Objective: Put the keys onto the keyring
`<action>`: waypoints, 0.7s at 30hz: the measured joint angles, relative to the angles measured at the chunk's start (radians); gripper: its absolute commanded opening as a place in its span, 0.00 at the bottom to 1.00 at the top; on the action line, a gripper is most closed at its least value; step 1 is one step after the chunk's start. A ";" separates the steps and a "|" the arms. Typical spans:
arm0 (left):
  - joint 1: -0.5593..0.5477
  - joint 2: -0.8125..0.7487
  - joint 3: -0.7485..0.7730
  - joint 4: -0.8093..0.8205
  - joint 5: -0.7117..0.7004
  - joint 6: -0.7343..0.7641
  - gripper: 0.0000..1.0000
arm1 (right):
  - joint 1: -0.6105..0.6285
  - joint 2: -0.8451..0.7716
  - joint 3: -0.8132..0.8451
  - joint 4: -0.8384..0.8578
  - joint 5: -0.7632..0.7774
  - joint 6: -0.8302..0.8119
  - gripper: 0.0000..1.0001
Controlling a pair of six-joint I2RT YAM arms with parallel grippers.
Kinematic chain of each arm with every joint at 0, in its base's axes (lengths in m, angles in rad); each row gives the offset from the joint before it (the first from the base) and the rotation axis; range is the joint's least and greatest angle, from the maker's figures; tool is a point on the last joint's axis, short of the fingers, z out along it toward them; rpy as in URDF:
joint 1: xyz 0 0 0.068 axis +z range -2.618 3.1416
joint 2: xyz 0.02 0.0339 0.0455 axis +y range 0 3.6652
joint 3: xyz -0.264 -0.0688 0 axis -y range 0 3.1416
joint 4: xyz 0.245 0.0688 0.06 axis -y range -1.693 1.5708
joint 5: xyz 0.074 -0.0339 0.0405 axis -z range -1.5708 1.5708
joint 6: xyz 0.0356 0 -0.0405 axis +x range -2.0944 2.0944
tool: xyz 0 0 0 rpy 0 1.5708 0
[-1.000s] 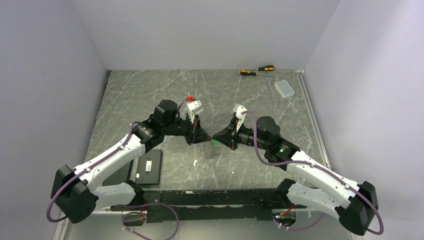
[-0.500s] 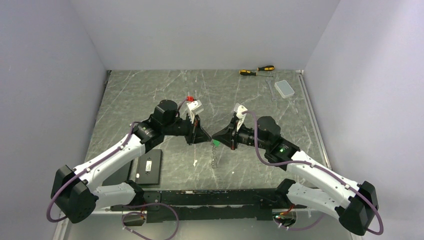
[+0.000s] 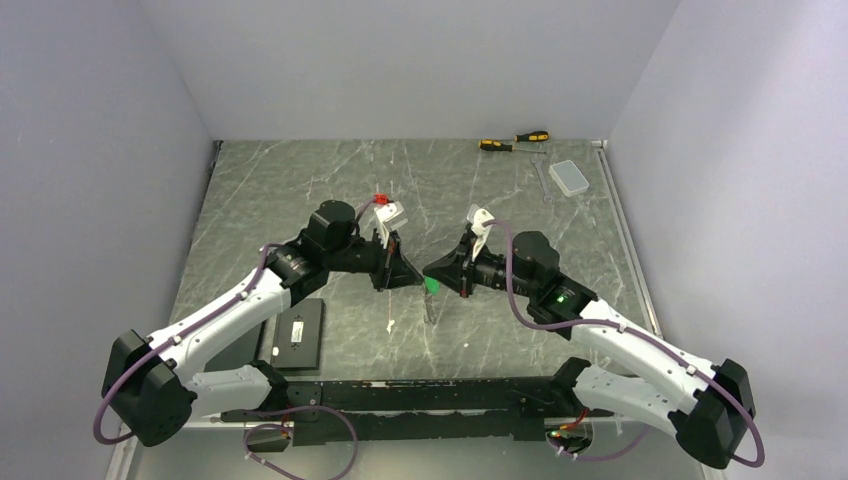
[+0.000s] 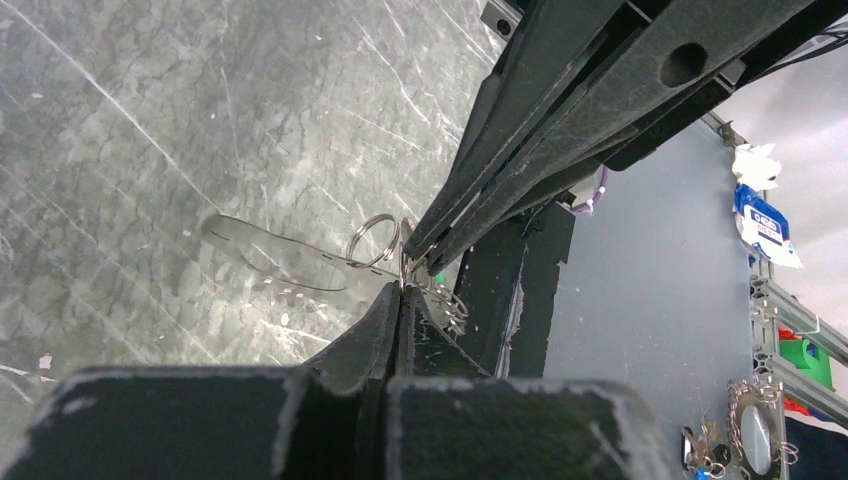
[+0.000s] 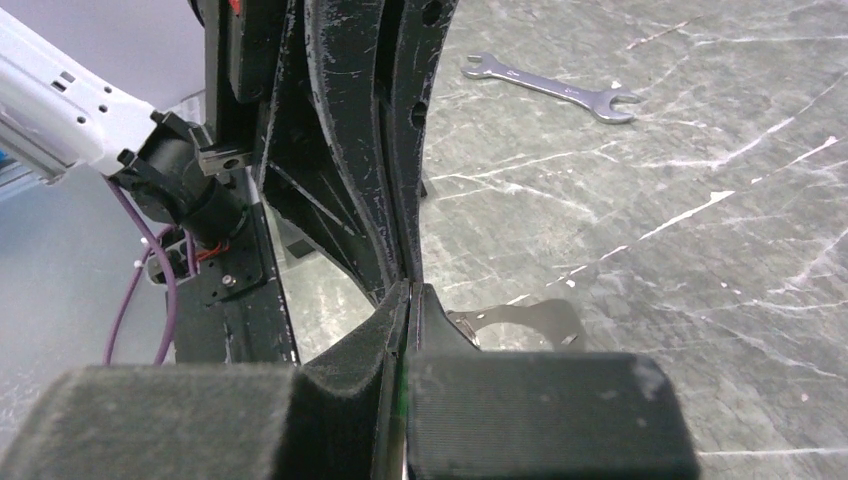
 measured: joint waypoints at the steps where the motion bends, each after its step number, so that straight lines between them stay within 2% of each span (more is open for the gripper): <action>1: 0.000 0.000 -0.002 0.000 0.000 0.000 0.00 | 0.000 0.003 0.000 0.000 0.001 0.000 0.00; 21: 0.000 0.000 -0.006 0.012 0.002 0.000 0.00 | -0.010 0.002 0.001 0.000 0.026 0.000 0.00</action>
